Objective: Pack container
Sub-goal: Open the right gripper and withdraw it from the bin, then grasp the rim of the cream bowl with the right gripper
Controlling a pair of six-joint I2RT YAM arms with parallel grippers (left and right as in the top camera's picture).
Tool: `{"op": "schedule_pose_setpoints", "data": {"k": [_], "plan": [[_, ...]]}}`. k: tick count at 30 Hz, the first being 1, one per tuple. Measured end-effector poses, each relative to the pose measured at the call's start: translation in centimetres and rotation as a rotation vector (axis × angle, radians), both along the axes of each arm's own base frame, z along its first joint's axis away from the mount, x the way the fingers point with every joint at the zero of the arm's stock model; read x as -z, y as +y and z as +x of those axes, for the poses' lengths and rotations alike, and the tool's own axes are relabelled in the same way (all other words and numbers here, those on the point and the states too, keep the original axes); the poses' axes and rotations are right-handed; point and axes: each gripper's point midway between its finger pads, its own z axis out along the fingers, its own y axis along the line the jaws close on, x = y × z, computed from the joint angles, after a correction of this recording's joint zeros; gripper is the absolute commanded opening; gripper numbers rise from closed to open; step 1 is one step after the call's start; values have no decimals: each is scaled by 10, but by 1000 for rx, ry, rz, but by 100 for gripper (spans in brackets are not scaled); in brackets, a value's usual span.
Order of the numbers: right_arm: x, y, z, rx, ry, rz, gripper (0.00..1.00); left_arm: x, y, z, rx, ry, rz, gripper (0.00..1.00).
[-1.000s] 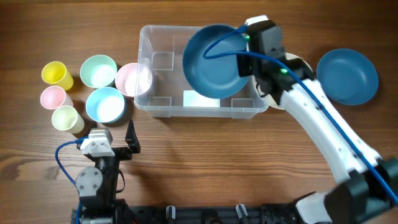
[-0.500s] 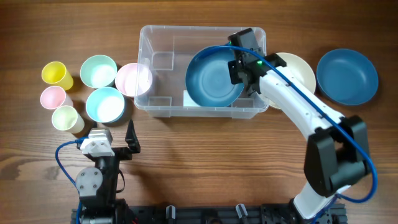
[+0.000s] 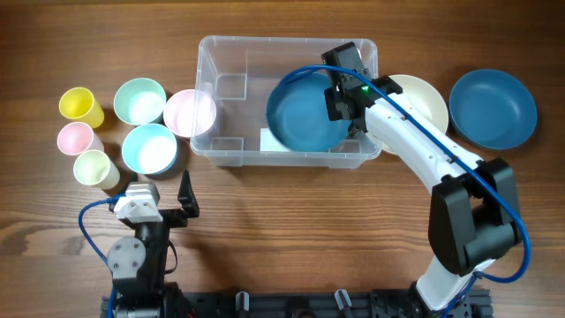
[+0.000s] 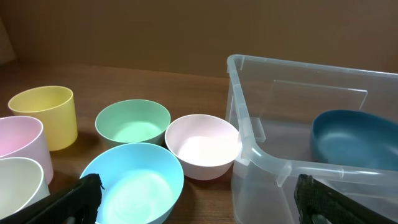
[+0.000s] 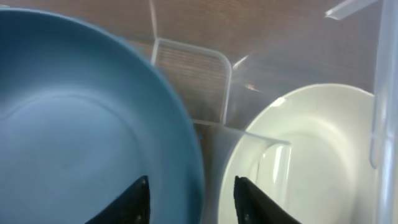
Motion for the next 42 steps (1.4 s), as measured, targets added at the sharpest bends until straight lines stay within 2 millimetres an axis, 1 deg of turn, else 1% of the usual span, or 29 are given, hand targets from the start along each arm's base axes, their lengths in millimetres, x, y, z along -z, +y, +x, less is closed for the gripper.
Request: {"op": "schedule_pose_setpoints", "data": {"k": [4,5,6,7,8,9,10,11,12,14,15,16,18,21,23,24,26,28,29,32,34,35,38,39,42], "plan": [[-3,0,0,-4,-5,-4,48,0,0,0,0,0,0,100],[-6,-1,-1,-5,-10,-2,48,0,0,0,0,0,0,100],[-14,-2,-2,-4,-21,2,46,0,0,0,0,0,0,100],[-26,-2,-4,-4,-39,11,46,0,0,0,0,0,0,100],[-41,-4,-7,2,-64,23,44,0,0,0,0,0,0,100],[-59,-7,-13,15,-88,37,43,0,0,0,0,0,0,100],[-84,-13,-21,36,-127,61,42,0,0,0,0,0,0,100],[-112,-25,-32,80,-168,94,42,0,0,0,0,0,0,100],[-131,-38,-42,120,-196,118,42,0,0,0,0,0,0,100],[-163,-75,-59,223,-247,151,42,0,0,0,0,0,0,100],[-172,-92,-66,268,-262,161,42,0,0,0,0,0,0,100],[-182,-118,-75,341,-282,170,42,0,0,0,0,0,0,100],[-186,-156,-88,448,-280,178,44,0,0,0,0,0,0,100],[-174,-196,-94,559,-241,207,48,0,0,0,0,0,0,100],[-157,-214,-95,608,-204,244,51,0,0,0,0,0,0,100],[-144,-219,-94,621,-177,264,54,0,0,0,0,0,0,100],[-114,-220,-91,628,-109,300,57,0,0,0,0,0,0,100],[-84,-215,-90,623,-39,330,58,0,0,0,0,0,0,100],[-66,-211,-90,620,5,345,59,0,0,0,0,0,0,100],[-32,-205,-92,618,87,370,59,0,0,0,0,0,0,100],[-16,-203,-92,620,115,375,60,0,0,0,0,0,0,100],[-7,-202,-93,622,127,378,62,0,0,0,0,0,0,100],[7,-202,-92,636,128,390,80,0,0,0,0,0,0,100],[11,-202,-92,644,123,396,84,0,0,0,0,0,0,100],[29,-199,-96,664,123,412,85,0,0,0,0,0,0,100]]}}
